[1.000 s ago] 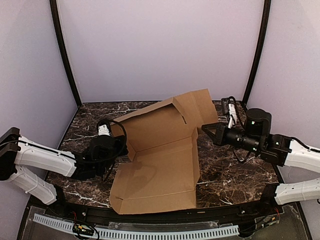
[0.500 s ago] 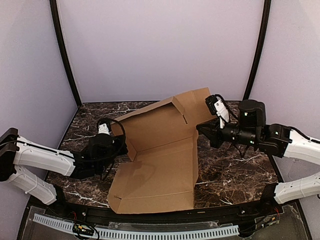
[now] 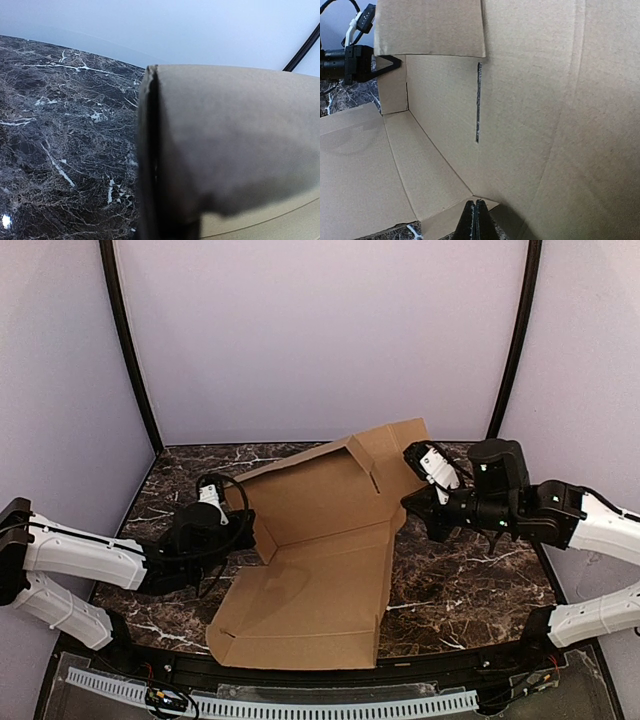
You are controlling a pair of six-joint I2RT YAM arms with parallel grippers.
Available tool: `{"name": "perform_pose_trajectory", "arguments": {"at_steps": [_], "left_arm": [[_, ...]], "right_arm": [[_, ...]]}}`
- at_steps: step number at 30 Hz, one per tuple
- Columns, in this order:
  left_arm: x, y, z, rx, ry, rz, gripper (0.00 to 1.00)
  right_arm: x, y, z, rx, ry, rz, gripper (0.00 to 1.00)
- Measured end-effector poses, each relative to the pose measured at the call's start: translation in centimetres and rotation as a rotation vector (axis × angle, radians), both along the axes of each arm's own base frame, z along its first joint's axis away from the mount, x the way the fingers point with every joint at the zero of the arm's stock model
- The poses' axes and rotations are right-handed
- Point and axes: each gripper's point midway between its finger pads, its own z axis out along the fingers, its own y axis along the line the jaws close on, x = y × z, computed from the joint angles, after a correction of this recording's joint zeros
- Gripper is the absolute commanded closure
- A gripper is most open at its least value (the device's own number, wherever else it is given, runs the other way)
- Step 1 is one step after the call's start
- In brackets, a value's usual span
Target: Fold the paper box
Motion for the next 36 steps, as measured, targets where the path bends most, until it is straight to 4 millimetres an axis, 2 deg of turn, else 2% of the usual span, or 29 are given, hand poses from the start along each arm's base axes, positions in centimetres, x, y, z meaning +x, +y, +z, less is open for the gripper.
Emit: {"name": "perform_pose_trajectory", "arguments": {"at_steps": [8, 14, 25, 33, 36], "left_arm": [[-0.2, -0.4, 0.2, -0.011, 0.002, -0.027, 0.99], [-0.2, -0.3, 0.1, -0.006, 0.007, -0.025, 0.99], [-0.2, 0.0, 0.9, -0.016, -0.005, -0.028, 0.99], [-0.2, 0.1, 0.8, -0.002, -0.003, -0.026, 0.99], [-0.1, 0.3, 0.8, -0.002, -0.004, -0.021, 0.99]], "right_arm": [[-0.9, -1.2, 1.4, 0.029, -0.025, 0.005, 1.0], [-1.3, -1.1, 0.9, 0.018, -0.005, 0.023, 1.0], [-1.7, 0.1, -1.6, -0.039, 0.061, 0.066, 1.0], [-1.3, 1.6, -0.6, -0.023, 0.061, 0.086, 1.0], [-1.0, 2.3, -0.9, -0.029, 0.072, 0.09, 1.0]]}}
